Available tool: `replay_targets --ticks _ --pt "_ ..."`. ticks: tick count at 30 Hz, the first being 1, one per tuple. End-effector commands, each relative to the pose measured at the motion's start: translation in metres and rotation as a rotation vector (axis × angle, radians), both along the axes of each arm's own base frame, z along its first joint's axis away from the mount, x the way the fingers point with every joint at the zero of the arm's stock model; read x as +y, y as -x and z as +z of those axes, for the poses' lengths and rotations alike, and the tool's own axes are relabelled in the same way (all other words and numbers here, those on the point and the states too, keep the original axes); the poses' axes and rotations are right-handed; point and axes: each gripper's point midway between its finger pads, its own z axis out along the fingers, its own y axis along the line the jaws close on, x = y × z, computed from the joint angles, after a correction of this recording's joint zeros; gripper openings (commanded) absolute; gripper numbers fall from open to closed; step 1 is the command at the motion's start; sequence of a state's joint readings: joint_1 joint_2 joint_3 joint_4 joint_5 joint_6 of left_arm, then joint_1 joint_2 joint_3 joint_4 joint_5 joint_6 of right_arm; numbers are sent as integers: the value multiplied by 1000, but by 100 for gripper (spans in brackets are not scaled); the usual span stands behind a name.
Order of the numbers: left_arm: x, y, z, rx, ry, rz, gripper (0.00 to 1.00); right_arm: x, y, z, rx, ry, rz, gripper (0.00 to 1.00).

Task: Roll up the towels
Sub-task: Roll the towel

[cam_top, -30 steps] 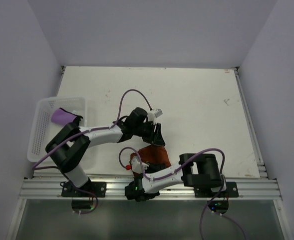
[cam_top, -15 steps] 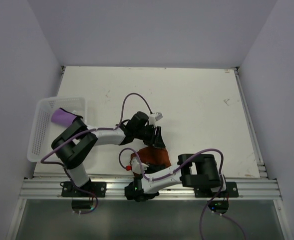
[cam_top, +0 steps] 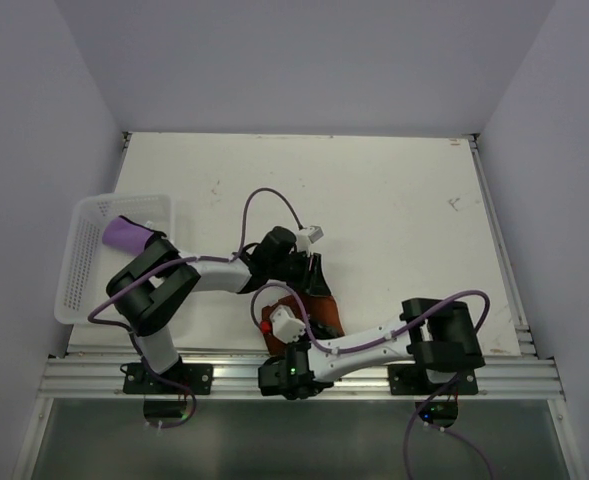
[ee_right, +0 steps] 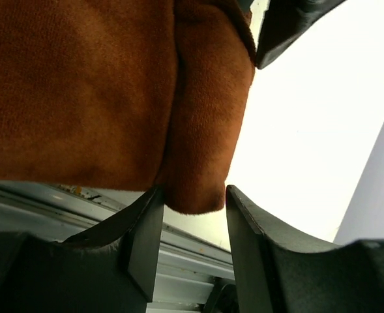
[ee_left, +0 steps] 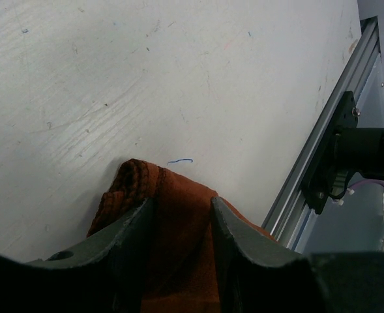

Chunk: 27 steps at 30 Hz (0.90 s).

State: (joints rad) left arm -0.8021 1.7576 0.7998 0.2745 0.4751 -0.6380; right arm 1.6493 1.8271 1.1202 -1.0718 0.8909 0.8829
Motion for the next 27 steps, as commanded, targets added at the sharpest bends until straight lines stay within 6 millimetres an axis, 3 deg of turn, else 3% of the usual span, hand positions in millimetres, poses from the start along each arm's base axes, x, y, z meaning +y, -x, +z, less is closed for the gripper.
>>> replay_targets --ticks 1,6,13,15,22,23,27 --pt "11 5 -23 19 -64 29 45 6 7 13 31 -161 -22 47" --pt "14 6 -24 19 -67 36 45 22 19 19 126 -374 10 52" --pt "13 6 -22 12 -64 32 44 17 25 34 200 -632 10 57" --pt "14 6 -23 10 -67 35 44 18 22 46 203 -729 -9 58" --pt "16 8 -23 12 -70 35 44 -5 -13 38 257 -940 -228 59" --pt "16 8 -23 12 -70 35 44 -3 -16 44 260 -997 -239 60" --pt "16 9 -22 10 -69 33 44 -10 -24 38 319 -1088 -303 61"
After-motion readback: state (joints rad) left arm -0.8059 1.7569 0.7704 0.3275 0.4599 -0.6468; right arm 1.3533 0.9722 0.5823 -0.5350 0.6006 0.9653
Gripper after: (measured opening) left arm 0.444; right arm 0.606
